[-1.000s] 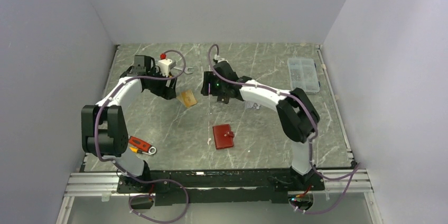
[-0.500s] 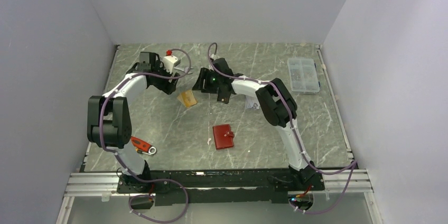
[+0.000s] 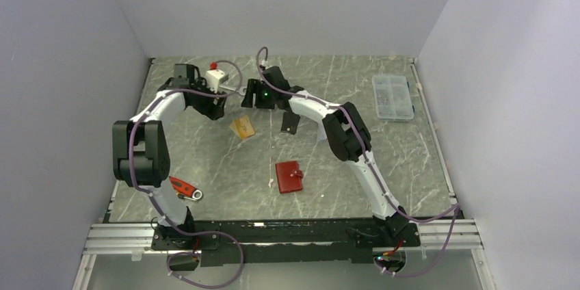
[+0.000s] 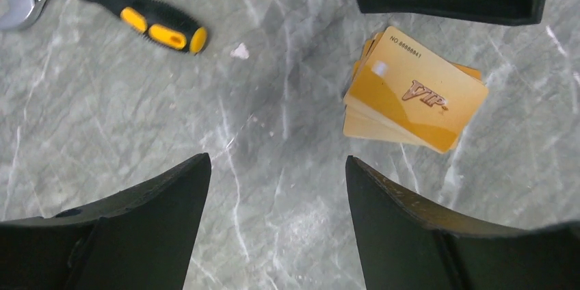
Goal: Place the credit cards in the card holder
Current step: Place the card holder at the center of the board, then move the credit card to the center of the board.
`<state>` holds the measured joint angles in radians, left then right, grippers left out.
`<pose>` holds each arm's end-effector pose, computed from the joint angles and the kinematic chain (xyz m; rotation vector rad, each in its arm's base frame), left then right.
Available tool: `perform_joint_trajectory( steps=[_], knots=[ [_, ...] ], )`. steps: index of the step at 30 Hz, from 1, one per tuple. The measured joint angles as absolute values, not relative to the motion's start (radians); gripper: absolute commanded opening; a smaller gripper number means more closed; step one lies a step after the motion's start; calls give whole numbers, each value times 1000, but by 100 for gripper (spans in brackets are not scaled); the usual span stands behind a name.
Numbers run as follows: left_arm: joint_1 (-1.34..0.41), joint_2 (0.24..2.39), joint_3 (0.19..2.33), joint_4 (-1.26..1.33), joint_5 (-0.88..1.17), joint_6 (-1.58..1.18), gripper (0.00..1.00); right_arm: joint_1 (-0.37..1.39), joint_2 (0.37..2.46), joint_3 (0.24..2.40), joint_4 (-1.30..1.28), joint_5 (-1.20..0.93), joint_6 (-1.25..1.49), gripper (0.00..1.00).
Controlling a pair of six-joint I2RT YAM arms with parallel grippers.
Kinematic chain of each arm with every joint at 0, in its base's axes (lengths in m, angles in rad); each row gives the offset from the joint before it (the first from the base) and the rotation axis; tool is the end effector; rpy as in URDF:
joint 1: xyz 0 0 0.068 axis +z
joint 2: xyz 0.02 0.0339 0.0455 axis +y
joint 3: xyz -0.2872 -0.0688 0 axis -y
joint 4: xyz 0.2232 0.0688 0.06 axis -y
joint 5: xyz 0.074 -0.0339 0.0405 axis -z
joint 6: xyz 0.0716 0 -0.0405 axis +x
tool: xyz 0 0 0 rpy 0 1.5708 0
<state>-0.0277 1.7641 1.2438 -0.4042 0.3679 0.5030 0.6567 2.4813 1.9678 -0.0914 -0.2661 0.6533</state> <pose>0.3826 -0.0364 0.2240 0.7806 2.2972 -0.2470 0.4545 0.3741 0.1509 -0.1680 2.3374 0.9948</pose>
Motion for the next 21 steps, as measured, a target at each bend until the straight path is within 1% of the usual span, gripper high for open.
perform_joint_trajectory(
  steps=[4,11,16,21],
  knots=[
    [76,1728,1279,-500,478,475,78,699,2484,2026,-176,-134,544,73],
    [269,1612,1336,-663,643,432,79,823,2526,2136,-290,88,389,74],
    [336,1541,1338,-739,714,430,80,888,2558,2165,-310,195,334,71],
    [376,1500,1335,-780,754,436,80,899,2567,2171,-316,267,304,70]
  ],
)
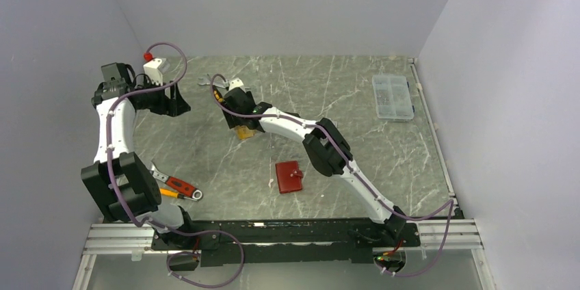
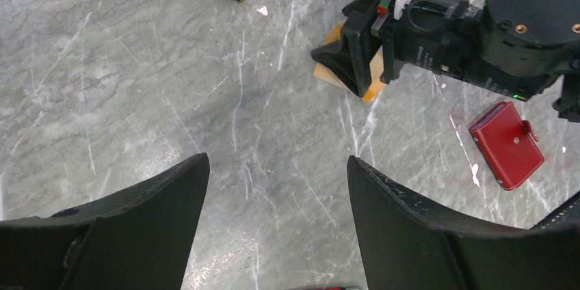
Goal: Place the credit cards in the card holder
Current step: Move the credit card to the center of the board.
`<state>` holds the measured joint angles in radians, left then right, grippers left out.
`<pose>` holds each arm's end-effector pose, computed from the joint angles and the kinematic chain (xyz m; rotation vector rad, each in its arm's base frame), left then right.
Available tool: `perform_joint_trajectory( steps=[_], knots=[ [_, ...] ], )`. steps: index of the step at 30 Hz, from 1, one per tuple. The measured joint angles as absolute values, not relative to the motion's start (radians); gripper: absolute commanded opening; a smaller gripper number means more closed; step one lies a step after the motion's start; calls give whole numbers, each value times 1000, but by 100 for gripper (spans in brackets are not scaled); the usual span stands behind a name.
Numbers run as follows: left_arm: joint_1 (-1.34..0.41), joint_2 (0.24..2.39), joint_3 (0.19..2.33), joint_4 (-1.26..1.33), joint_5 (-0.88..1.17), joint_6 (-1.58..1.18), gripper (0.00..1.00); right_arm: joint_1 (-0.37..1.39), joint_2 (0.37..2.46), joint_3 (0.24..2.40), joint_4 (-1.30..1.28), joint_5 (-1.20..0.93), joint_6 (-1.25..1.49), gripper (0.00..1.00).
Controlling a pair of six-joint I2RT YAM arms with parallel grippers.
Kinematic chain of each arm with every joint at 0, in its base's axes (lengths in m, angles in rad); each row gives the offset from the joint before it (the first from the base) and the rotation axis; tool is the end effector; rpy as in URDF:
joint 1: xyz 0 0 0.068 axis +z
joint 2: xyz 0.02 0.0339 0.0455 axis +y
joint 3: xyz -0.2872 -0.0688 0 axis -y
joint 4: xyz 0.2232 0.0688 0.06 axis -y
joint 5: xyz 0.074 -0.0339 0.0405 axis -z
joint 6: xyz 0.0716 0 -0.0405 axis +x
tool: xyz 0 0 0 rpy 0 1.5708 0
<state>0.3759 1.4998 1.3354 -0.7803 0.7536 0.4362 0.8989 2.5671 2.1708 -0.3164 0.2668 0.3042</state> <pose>0.3004 0.0659 0.3204 0.3538 2.2269 -0.5271 0.3873 0.4566 0.1452 -0.5321 2.2124 0.3367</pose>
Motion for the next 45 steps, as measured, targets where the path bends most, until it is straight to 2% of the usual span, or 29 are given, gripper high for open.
perform_joint_trajectory(
  steps=[5,11,25,27,31,35,41,45],
  knots=[
    [411,1494,1317,-799,791,448,79,901,2584,2189,-314,316,282,62],
    [444,1494,1297,-828,813,459,80,923,2584,2177,-300,367,260,60],
    [451,1459,1295,-858,846,484,81,970,2411,1853,-163,392,311,55],
    [451,1448,1290,-865,850,496,82,975,2396,1828,-159,395,324,57],
    [449,1439,1275,-892,868,525,83,979,2366,1782,-158,395,353,69],
    [422,1430,1234,-898,871,554,87,961,2360,1792,-190,361,372,74],
    [268,1414,1179,-882,821,592,87,866,2314,1781,-234,167,439,74],
    [175,1411,1144,-827,776,612,85,773,2215,1636,-188,30,506,72]
  ],
)
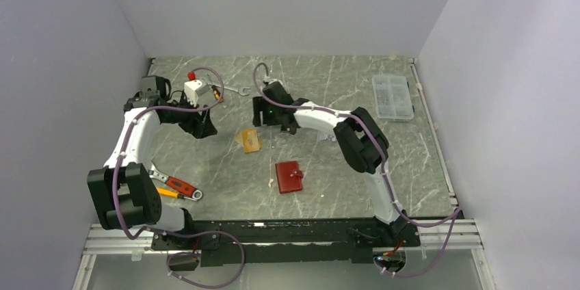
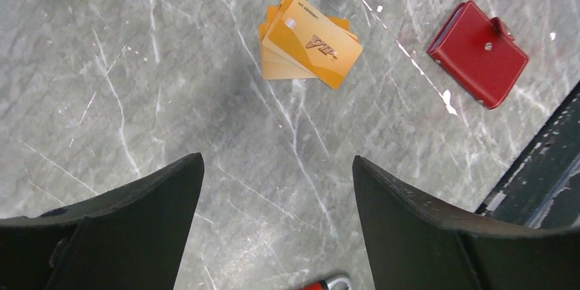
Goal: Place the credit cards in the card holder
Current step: Move the credit card to the center of the board.
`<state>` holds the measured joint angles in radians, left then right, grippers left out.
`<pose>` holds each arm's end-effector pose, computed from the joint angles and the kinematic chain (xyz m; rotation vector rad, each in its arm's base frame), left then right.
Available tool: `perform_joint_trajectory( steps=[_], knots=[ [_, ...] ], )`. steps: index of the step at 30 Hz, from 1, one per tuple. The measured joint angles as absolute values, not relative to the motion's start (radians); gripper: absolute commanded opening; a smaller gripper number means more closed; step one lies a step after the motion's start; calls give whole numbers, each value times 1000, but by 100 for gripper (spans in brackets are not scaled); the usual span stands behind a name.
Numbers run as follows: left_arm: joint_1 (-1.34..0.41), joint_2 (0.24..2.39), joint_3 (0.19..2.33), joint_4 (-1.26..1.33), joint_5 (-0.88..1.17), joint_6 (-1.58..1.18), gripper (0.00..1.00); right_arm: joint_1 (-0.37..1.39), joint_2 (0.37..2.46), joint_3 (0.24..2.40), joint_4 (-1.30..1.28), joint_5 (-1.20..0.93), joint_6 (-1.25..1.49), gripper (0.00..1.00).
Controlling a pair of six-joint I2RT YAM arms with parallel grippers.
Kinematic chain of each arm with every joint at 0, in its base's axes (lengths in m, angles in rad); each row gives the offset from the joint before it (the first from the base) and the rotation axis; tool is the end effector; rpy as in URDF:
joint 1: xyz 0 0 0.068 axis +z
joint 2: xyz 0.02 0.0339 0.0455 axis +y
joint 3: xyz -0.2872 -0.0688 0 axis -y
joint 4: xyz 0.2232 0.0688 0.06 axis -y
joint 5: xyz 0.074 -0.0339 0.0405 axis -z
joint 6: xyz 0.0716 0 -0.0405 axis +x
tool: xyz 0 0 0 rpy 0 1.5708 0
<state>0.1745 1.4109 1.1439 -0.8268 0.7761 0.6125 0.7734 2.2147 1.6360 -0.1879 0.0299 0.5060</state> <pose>0.2675 -0.0038 0.2849 0.7347 2.2315 -0.6647 0.3714 0.3596 0.1704 -0.3068 2.3964 0.5843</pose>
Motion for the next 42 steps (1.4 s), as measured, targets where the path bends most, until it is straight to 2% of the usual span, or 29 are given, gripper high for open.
perform_joint_trajectory(
  steps=[4,13,26,33,42],
  knots=[
    [124,1422,1116,-752,738,631,84,712,2172,1526,-114,-70,565,71],
    [-73,1504,1032,-561,625,715,82,716,2167,1434,67,-217,664,64],
    [-201,1581,958,-346,474,776,78,710,2125,1265,266,-292,809,58],
    [-240,1623,958,-287,399,785,77,710,2122,1229,320,-317,859,52],
    [-279,1649,953,-245,296,801,76,710,2122,1202,354,-342,899,51]
  ],
)
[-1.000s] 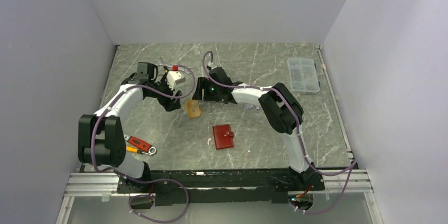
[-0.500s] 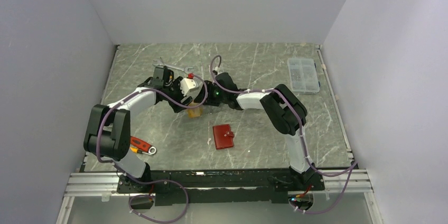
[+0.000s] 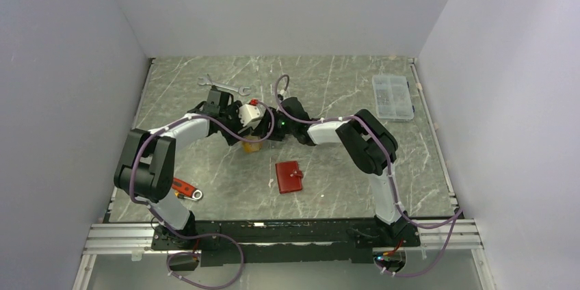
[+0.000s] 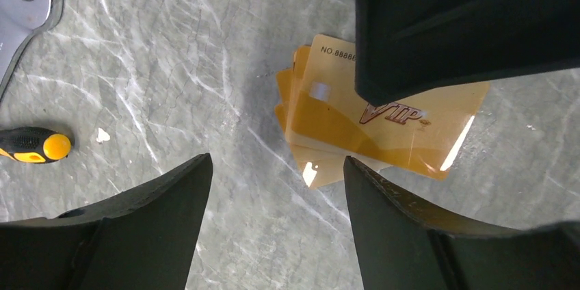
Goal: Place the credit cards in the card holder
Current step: Move the credit card to the center of the board.
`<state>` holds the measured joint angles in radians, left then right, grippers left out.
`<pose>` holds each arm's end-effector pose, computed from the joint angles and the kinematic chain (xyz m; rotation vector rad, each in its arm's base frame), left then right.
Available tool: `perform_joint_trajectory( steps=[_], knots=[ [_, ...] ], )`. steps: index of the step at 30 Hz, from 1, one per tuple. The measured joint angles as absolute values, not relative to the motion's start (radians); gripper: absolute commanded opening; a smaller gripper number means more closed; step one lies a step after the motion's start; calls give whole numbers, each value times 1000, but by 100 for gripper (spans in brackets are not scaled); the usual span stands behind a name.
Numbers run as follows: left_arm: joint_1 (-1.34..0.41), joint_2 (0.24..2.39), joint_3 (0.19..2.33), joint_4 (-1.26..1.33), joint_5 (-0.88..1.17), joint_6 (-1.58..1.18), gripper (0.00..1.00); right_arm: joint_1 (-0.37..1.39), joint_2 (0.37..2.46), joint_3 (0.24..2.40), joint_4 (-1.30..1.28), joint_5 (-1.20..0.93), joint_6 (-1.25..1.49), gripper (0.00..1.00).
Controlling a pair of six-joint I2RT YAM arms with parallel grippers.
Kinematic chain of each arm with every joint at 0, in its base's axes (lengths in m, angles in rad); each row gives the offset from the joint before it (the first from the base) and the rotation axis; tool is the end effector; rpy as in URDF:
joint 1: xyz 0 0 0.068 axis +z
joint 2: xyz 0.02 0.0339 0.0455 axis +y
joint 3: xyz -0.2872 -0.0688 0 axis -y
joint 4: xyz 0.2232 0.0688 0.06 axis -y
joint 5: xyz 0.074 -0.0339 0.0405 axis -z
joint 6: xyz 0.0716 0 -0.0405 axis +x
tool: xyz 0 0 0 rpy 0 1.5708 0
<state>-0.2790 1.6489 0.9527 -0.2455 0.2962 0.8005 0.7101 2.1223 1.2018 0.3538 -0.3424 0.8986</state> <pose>0.3172 -0.1126 0.1875 1.3654 2.0470 -0.1481 0.3428 0.3264 0.1409 -0.0009 2.3981 1.2304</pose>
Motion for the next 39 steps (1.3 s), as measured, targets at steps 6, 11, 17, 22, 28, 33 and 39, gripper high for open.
perform_joint_trajectory(
  steps=[6,11,17,22,28,33,39],
  knots=[
    [-295,1649,952,-243,291,800,77,708,2122,1178,396,-343,913,50],
    [-307,1649,952,-242,286,801,77,707,2122,1164,421,-343,925,49],
    [-350,1651,933,-194,230,817,78,706,2122,1149,447,-343,941,49],
    [-386,1660,918,-155,180,839,78,704,2122,1135,470,-349,959,48],
    [-403,1662,910,-116,151,856,77,704,2123,1126,484,-360,977,47],
    [-413,1665,910,-110,140,864,77,702,2127,1117,508,-373,992,47],
    [-436,1686,934,-116,128,878,75,697,2128,1093,545,-378,1016,46]
  ],
)
